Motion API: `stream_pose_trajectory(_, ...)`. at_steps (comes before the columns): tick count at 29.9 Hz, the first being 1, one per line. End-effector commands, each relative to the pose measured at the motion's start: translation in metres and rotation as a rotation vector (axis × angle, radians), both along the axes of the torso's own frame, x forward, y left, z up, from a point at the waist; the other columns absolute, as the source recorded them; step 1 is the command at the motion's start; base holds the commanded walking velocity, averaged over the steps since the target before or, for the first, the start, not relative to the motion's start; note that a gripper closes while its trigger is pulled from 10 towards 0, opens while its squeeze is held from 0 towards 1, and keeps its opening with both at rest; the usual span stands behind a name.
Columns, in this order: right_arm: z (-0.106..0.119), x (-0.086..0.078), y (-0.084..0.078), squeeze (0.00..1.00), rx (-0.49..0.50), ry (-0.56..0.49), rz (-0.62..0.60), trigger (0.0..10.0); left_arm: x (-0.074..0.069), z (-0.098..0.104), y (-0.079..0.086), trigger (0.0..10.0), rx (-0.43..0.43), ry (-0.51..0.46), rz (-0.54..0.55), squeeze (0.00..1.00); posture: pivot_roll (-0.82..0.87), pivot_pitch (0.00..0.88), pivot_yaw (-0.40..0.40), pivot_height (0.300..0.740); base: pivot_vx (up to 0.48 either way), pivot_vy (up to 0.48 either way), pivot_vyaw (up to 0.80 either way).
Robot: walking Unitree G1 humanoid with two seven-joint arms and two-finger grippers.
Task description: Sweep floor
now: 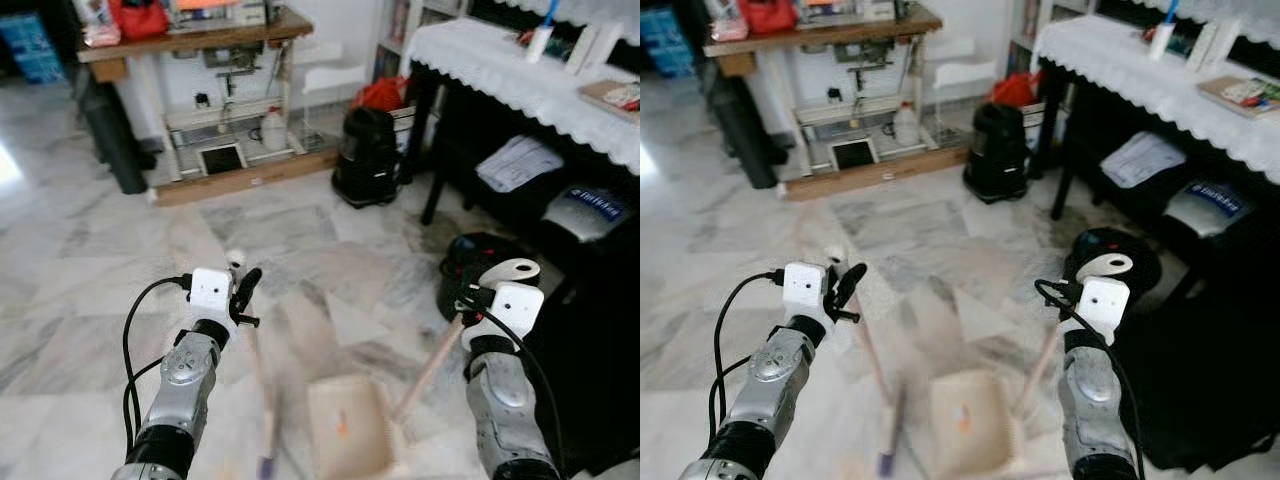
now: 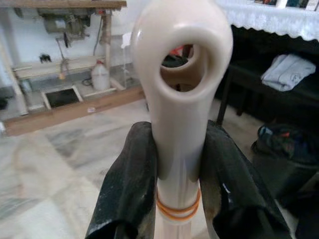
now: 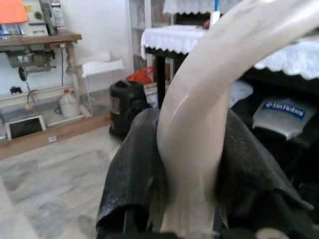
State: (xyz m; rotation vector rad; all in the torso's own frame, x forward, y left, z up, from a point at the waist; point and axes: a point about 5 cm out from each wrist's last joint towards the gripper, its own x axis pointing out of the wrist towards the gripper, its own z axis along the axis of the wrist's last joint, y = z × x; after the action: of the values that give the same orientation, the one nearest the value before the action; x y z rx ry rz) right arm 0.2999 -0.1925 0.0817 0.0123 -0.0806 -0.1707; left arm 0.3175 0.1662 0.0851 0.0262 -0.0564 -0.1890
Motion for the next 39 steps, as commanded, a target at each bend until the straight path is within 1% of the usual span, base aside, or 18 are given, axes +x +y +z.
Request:
stream_pose_trajectory(1,0.0117,0.0037,0.0058,0.00,0.016,-0.064,0.014,10.0,0.0040,0.0102,0.0019,10.0,0.015,-0.041,0.007,0.00,-0.04,0.000,-0.013,0.740,0.330,0.000,0.00)
stream_pose_trajectory(33,0.0092,-0.0005,0.0004,0.00,0.006,-0.052,-0.011,10.0,0.0040,0.0109,0.0037,10.0,0.015,-0.041,0.024,0.00,-0.04,0.000,-0.013,0.740,0.332,0.000,0.00)
stream_pose_trajectory(36,0.0075,-0.0012,-0.0016,0.00,-0.002,-0.042,-0.017,10.0,0.0040,0.0116,0.0039,10.0,0.010,-0.045,0.028,0.00,-0.04,0.000,-0.016,0.740,0.187,0.000,0.00)
stream_pose_trajectory(39,0.0054,-0.0024,-0.0032,0.00,-0.006,-0.035,-0.019,10.0,0.0031,0.0113,0.0081,10.0,0.002,-0.044,0.043,0.00,-0.03,0.000,-0.014,0.740,0.000,0.000,0.00)
